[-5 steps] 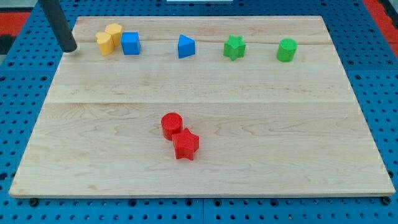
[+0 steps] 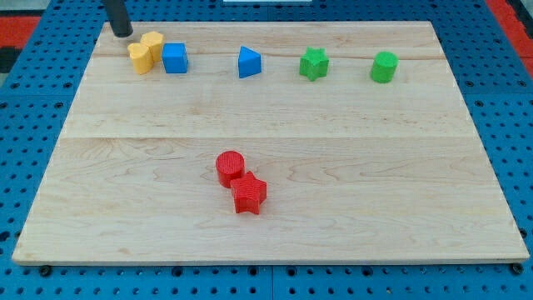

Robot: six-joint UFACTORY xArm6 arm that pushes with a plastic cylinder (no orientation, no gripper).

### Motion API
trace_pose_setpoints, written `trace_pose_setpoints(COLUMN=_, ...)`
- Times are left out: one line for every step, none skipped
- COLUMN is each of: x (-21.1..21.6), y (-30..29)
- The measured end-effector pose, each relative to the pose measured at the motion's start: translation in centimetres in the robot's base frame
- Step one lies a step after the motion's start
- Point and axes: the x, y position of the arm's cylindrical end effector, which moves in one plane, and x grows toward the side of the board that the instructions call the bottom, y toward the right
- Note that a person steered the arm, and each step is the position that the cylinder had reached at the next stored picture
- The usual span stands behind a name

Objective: Push yellow hexagon to the bottom of blue triangle

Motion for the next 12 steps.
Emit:
trace_pose_setpoints(x=0.0, y=3.1)
trace_pose_setpoints(x=1.5, y=6.6)
trace_pose_setpoints(x=1.7, y=8.0)
trace_pose_setpoints(x=1.2, y=7.8)
trace_pose_setpoints(x=1.7, y=9.7)
trace_pose_setpoints(x=2.4, y=8.8)
trace_pose_setpoints(x=2.3, y=4.6)
trace_pose_setpoints(x=3.1, y=1.5)
trace_pose_setpoints(x=4.9, y=-0.8)
trace_pose_setpoints(x=5.6, y=-1.2)
trace_pose_setpoints(x=3.4, y=1.2)
trace_pose_setpoints(x=4.6, y=3.1)
